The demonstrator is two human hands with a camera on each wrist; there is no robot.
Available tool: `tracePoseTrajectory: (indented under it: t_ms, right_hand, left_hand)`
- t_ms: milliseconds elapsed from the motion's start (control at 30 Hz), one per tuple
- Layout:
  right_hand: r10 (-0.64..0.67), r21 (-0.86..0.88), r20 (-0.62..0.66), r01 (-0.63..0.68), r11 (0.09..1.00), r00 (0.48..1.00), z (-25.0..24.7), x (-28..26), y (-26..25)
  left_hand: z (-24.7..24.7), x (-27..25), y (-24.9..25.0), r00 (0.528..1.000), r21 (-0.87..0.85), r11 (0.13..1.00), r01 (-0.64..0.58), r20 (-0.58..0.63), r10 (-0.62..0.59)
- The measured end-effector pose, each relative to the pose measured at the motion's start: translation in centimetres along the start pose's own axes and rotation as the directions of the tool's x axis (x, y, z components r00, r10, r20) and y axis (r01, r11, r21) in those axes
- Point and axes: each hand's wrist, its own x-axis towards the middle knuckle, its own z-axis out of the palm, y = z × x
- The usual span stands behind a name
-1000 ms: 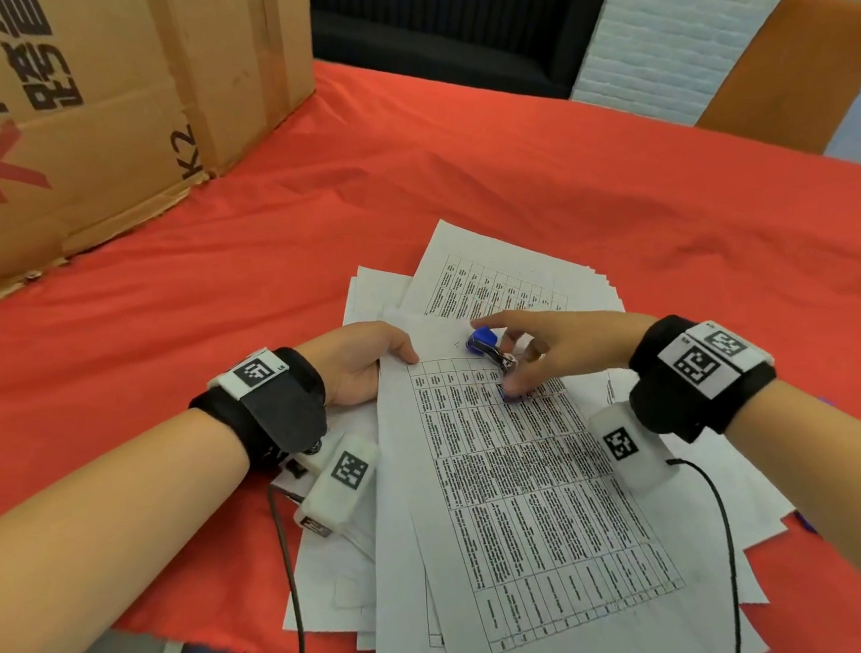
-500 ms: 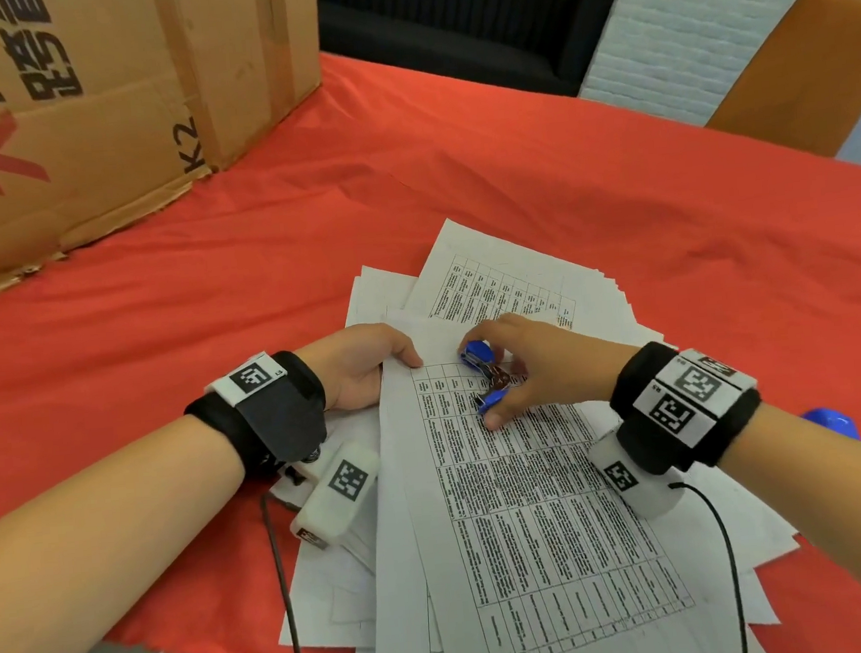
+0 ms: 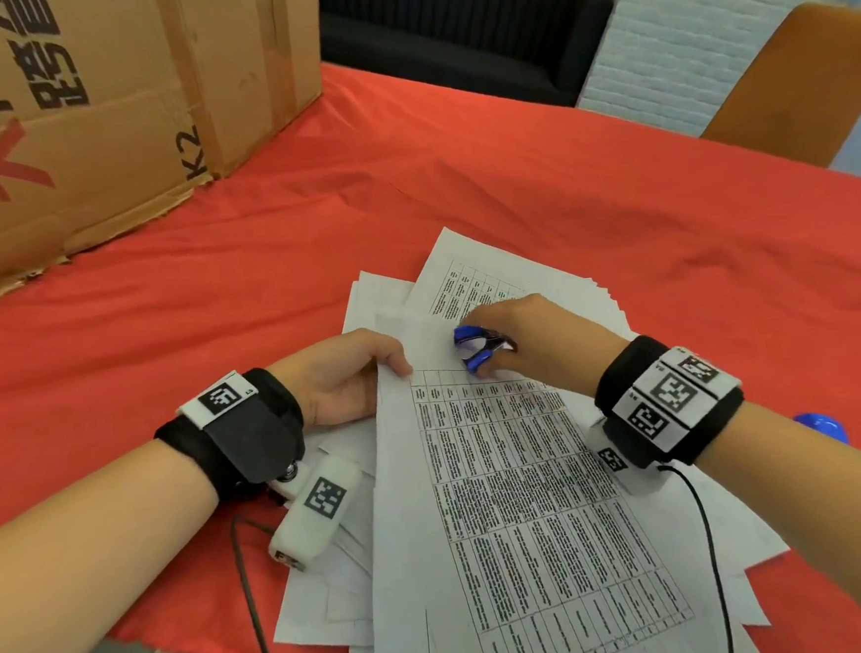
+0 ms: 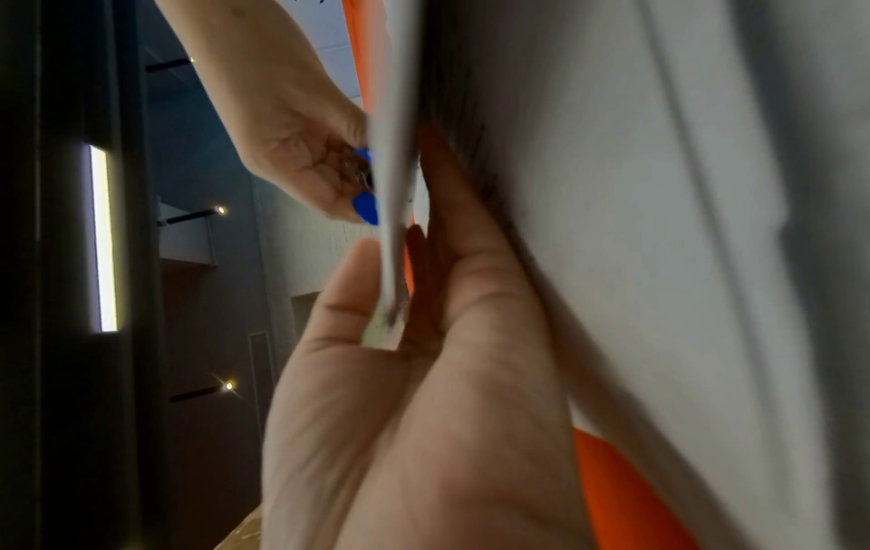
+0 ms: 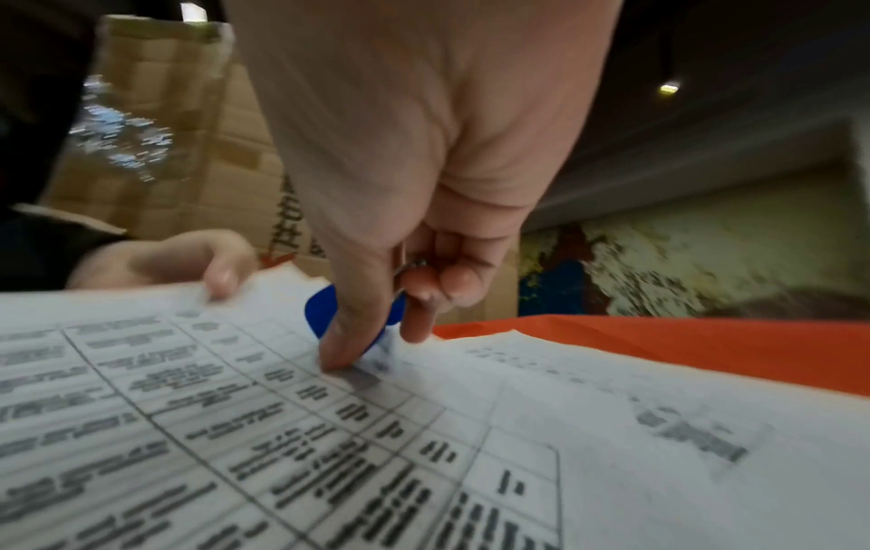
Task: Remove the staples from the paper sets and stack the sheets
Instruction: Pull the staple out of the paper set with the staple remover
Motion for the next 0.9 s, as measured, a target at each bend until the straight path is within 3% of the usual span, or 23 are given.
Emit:
tracePoseTrajectory:
  t_ms: [100, 267, 433, 900]
  right_hand:
    - [-0.033, -0.155, 0.036, 0.038, 0.987, 0.999, 0.2, 0.5, -1.1]
    - [-0.106, -0.346, 0.066, 0.122, 0.930, 0.992, 0.2, 0.4, -2.3]
    - [-0.150, -0.410, 0.065, 0.164, 0.897, 0.987, 0.1, 0.5, -2.8]
    - [-0.188, -0.528, 0.188, 0.261, 0.808, 0.964, 0.0, 0.8, -4.4]
  left_hand:
    - [0.4, -0.3, 0.1, 0.998, -0.022, 0.998, -0.053, 0.023, 0.053]
    - [0.1, 0.1, -0.1, 0.994, 0.028, 0.998, -0.062, -0.087, 0.064]
    - [-0.1, 0.3, -0.1, 0.991, 0.038, 0.997, -0.060, -0.121, 0.064]
    - [-0.3, -0.2, -0.5, 0.997, -0.037, 0.998, -0.057, -0.057, 0.055]
